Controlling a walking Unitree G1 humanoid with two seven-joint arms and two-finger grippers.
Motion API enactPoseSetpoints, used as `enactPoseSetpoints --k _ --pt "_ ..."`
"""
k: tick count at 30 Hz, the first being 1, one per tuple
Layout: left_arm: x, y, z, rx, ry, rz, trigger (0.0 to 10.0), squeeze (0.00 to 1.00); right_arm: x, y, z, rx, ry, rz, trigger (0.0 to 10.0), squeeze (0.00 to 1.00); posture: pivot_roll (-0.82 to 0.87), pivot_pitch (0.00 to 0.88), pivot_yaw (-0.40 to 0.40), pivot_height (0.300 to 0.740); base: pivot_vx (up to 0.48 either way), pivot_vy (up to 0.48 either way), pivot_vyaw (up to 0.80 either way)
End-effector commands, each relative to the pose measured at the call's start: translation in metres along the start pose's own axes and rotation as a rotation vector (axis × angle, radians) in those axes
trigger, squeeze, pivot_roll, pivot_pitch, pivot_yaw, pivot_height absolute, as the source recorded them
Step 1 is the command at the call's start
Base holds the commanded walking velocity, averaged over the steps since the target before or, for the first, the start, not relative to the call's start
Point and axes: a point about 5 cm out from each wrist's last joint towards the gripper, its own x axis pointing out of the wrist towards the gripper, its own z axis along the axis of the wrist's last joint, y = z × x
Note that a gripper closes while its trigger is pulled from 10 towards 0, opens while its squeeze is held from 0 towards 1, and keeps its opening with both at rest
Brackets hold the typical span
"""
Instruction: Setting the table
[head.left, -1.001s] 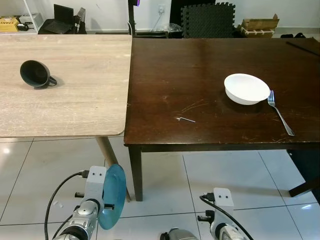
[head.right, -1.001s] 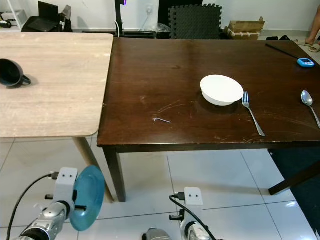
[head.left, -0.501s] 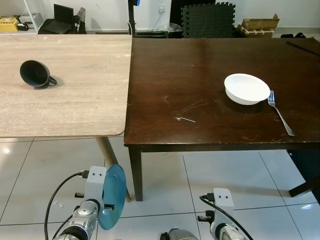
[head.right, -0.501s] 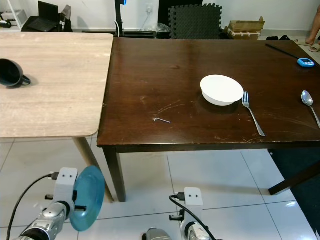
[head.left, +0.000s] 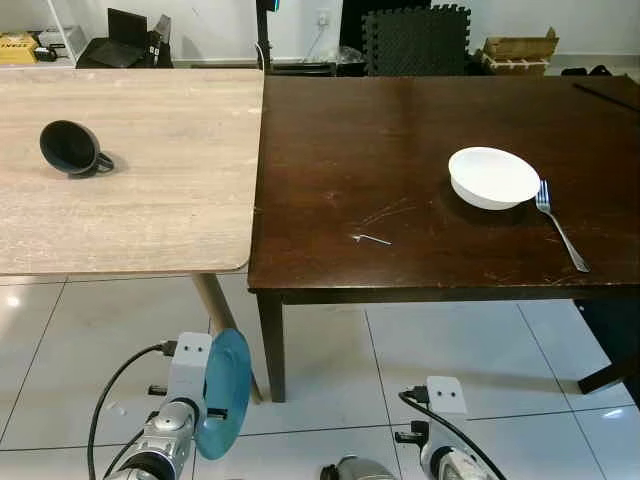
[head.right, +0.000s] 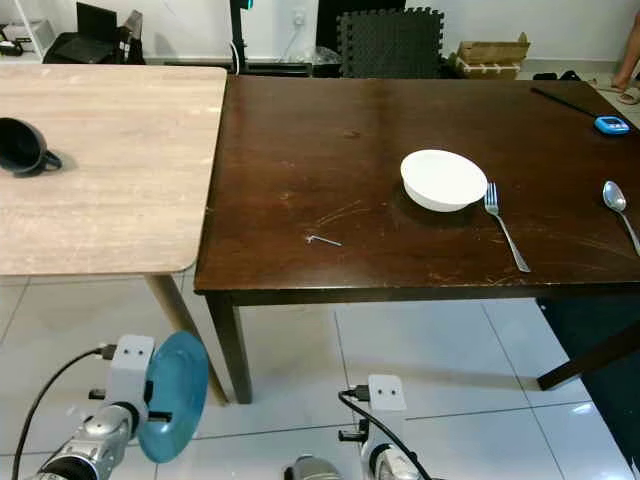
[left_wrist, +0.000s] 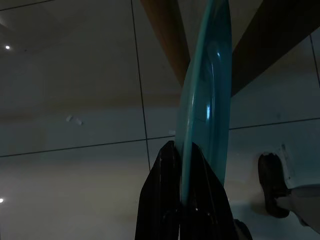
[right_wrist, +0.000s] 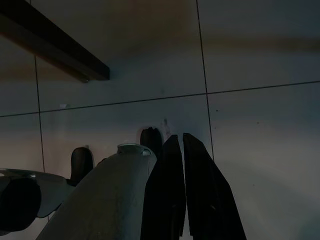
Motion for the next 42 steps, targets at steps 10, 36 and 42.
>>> enactPoseSetpoints --k 10,36,42 --pt "-0.001 0.002 -0.007 -0.003 0.030 0.005 10.0 0.00 -0.001 0.001 -0.005 0.005 0.023 -0.003 10.0 0.00 0.05 0.012 0.050 0.740 0.000 0.000 0.00" --pt "-0.003 0.008 -0.012 0.000 0.034 0.012 10.0 0.00 -0.003 0.008 -0.015 0.010 0.041 0.013 10.0 0.00 0.07 0.048 0.051 0.740 0.000 0.000 0.00" --pt "-0.004 0.008 -0.016 0.004 0.036 0.010 10.0 0.00 -0.004 0.010 -0.018 0.013 0.048 0.017 10.0 0.00 0.07 0.059 0.057 0.740 0.000 0.000 0.00"
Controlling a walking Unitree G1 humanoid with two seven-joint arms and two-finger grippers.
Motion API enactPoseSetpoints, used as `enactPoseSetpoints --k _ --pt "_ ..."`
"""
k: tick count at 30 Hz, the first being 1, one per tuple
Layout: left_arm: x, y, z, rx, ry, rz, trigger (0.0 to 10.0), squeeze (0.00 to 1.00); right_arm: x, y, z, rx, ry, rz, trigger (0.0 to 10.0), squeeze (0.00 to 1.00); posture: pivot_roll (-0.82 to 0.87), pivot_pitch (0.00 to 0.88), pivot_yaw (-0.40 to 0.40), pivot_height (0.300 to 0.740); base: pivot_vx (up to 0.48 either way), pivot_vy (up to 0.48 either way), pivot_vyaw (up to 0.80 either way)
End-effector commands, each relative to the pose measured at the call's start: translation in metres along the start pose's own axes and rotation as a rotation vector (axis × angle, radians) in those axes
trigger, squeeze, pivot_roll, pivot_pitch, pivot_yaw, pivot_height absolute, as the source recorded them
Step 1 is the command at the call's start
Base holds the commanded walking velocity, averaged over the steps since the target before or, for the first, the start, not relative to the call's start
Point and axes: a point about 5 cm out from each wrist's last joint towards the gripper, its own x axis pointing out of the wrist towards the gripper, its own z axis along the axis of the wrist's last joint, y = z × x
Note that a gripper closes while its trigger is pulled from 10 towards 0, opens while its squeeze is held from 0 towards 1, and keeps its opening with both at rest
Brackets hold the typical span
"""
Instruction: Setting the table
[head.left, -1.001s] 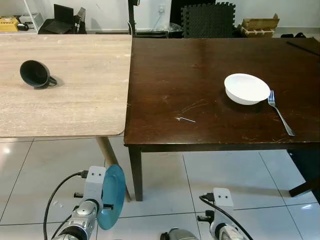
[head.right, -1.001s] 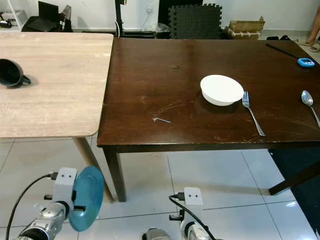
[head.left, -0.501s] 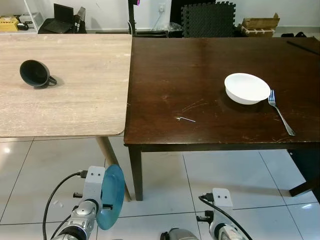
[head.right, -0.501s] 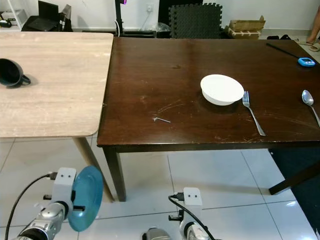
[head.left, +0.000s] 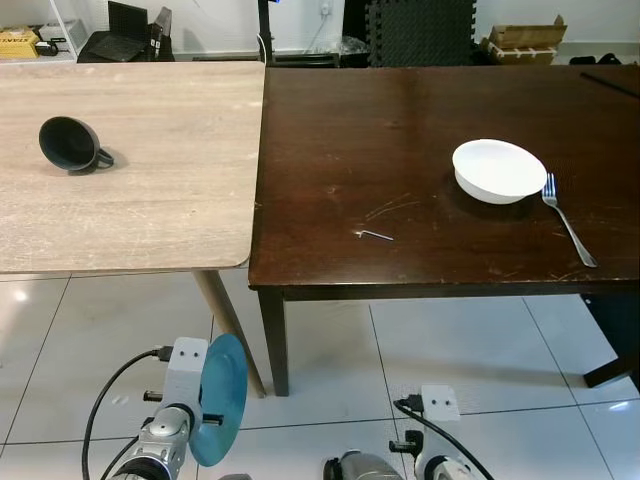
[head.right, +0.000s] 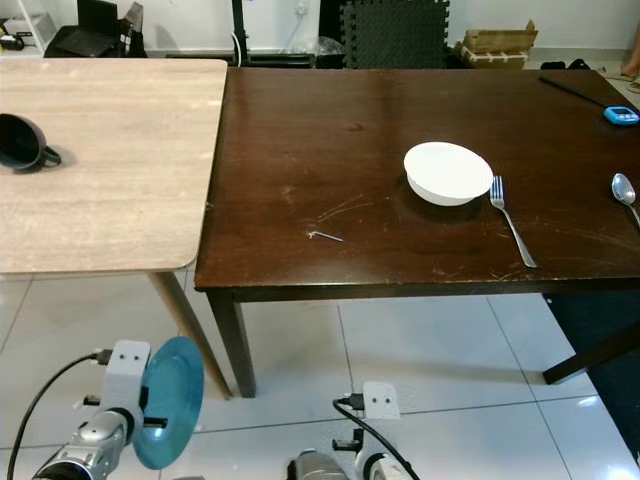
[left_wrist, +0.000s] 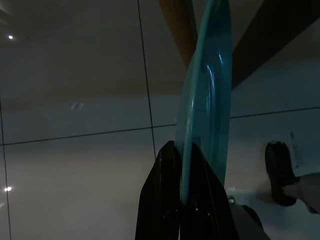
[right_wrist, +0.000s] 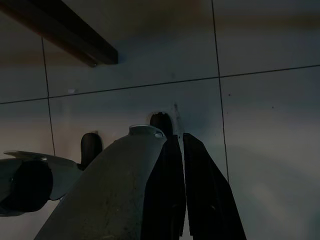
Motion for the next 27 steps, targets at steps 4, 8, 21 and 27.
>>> enactPoseSetpoints --k 4,8,21,27 --pt "-0.002 0.002 -0.006 0.006 0.015 0.002 10.0 0.00 -0.001 0.001 -0.006 0.003 0.015 -0.001 10.0 0.00 0.07 0.067 0.061 0.740 0.000 0.000 0.00" --pt "-0.001 0.002 -0.005 0.010 0.015 0.000 10.0 0.00 -0.002 0.001 -0.007 0.005 0.017 -0.002 10.0 0.00 0.07 0.071 0.063 0.740 0.000 0.000 0.00" --pt "-0.002 0.000 -0.007 0.005 0.019 0.000 10.0 0.00 0.000 -0.004 0.001 -0.017 0.003 0.000 10.0 0.00 0.05 0.065 0.032 0.740 0.000 0.000 0.00" --pt "-0.002 -0.005 -0.009 -0.008 0.021 0.001 10.0 0.00 0.003 -0.011 0.015 -0.045 -0.025 0.002 10.0 0.00 0.04 0.052 0.018 0.740 0.000 0.000 0.00"
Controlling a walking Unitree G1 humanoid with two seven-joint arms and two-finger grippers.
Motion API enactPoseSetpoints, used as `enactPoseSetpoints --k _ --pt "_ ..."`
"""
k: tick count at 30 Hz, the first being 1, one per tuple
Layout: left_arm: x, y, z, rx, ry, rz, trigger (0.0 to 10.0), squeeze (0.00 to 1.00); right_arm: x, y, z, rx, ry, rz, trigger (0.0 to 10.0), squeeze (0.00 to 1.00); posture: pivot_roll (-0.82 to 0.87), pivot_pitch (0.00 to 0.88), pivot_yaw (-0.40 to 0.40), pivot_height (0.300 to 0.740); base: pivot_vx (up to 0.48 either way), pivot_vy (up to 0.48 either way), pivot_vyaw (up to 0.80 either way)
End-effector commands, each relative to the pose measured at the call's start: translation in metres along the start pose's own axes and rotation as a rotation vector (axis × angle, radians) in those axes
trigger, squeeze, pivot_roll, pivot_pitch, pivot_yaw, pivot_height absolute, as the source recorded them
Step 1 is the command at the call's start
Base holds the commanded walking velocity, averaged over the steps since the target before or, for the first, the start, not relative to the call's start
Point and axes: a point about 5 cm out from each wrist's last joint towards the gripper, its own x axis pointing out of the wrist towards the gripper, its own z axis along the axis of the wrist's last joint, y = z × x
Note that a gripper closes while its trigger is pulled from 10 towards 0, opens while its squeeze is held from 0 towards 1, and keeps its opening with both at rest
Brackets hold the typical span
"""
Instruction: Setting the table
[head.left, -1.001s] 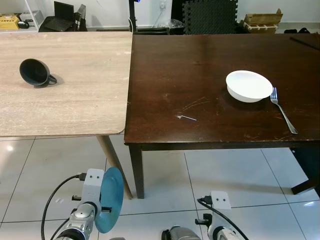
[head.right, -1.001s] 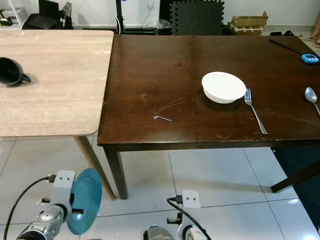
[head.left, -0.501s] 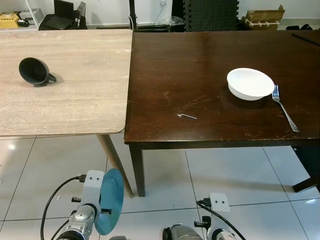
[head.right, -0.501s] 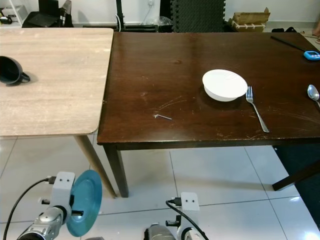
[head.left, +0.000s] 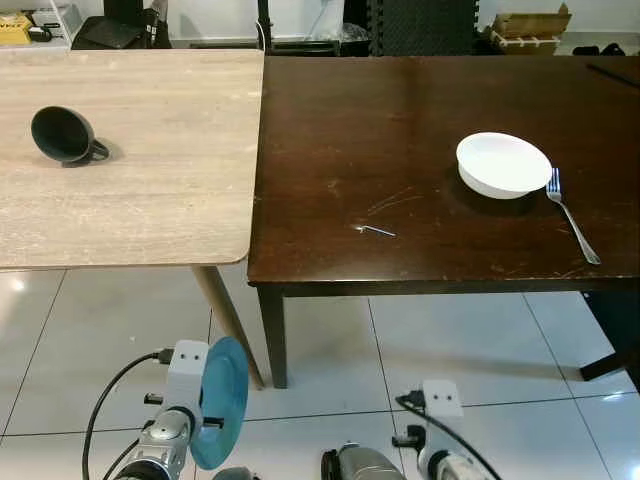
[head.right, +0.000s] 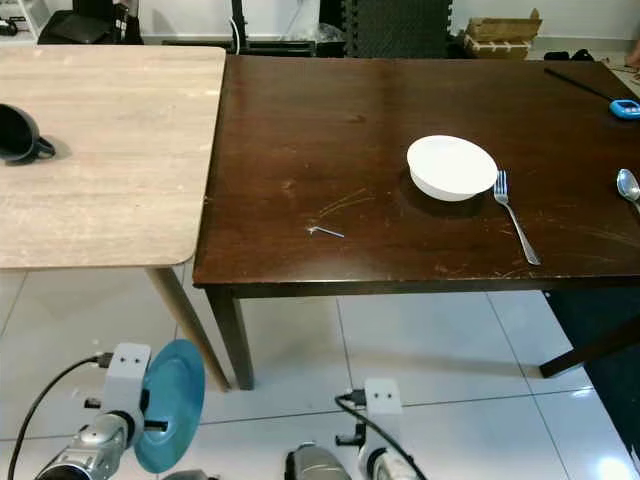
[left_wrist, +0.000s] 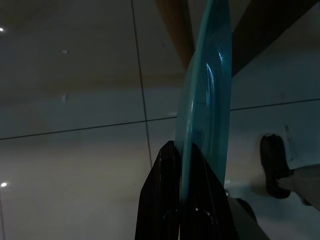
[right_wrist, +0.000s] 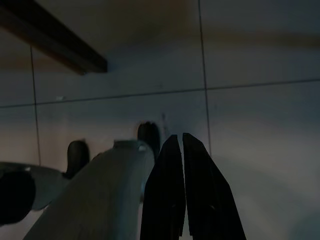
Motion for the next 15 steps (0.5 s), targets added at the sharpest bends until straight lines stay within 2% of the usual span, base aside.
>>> enactPoseSetpoints --k 1,8,15 --pt "-0.0016 -0.0017 -0.0075 -0.010 0.019 0.005 10.0 0.00 -0.0010 -0.0004 -0.0038 -0.011 0.018 0.006 10.0 0.00 0.04 0.042 0.010 0.740 0.000 0.000 0.00" --pt "-0.0026 -0.0047 -0.0108 -0.050 0.019 0.018 10.0 0.00 0.0012 -0.0019 0.0038 -0.035 0.008 0.020 10.0 0.00 0.05 0.024 -0.026 0.740 0.000 0.000 0.00" --pt "-0.0034 -0.0001 -0.0141 -0.043 0.030 0.028 10.0 0.00 -0.0004 0.0000 -0.0029 -0.045 0.028 0.027 10.0 0.00 0.05 0.019 -0.021 0.740 0.000 0.000 0.00"
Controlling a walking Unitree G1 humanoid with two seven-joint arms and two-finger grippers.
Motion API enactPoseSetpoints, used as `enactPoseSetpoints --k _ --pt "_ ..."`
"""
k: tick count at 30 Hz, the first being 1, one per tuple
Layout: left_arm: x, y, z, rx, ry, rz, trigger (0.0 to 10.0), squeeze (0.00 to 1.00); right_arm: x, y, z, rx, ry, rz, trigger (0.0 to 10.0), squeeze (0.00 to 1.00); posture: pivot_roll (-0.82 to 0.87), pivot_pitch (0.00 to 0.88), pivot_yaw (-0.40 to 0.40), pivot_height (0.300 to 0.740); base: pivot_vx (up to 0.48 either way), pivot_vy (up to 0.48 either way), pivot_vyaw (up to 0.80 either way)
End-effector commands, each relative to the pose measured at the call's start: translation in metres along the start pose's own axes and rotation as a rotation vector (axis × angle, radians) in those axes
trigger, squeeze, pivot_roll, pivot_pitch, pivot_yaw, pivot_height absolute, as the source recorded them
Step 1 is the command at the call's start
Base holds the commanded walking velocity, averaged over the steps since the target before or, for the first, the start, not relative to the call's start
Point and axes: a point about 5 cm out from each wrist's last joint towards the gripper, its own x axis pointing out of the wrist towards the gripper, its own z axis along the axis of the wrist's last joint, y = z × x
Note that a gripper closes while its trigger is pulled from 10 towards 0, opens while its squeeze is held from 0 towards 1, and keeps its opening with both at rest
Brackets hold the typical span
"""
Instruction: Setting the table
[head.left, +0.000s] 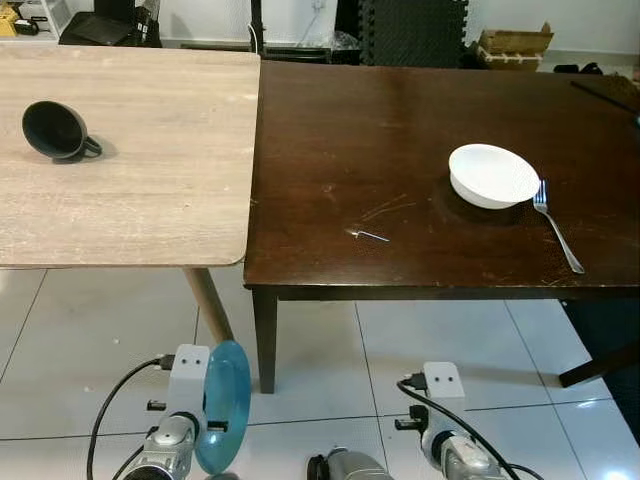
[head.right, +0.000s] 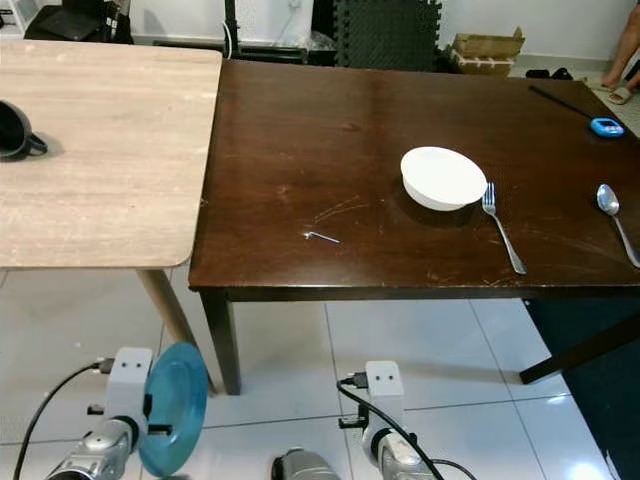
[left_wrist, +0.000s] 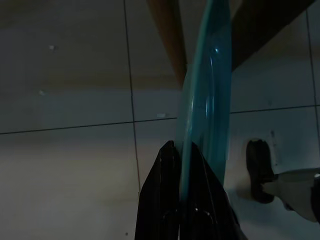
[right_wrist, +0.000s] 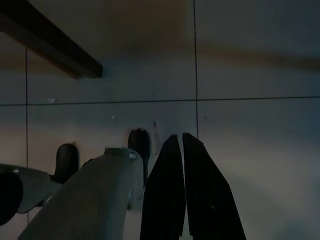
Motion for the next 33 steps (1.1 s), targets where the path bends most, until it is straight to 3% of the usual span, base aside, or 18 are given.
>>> enactPoseSetpoints --k 1,33 --pt "-0.0008 0.0006 -0.0049 -0.003 0.020 0.008 10.0 0.00 -0.0026 -0.0004 -0.0098 0.008 0.037 -0.004 10.0 0.00 0.05 0.024 -0.018 0.740 0.000 0.000 0.00" --pt "0.0016 -0.0042 0.0045 0.012 -0.001 -0.010 10.0 0.00 -0.0027 0.0016 -0.0115 0.025 0.037 -0.017 10.0 0.00 0.05 0.023 0.001 0.740 0.000 0.000 0.00"
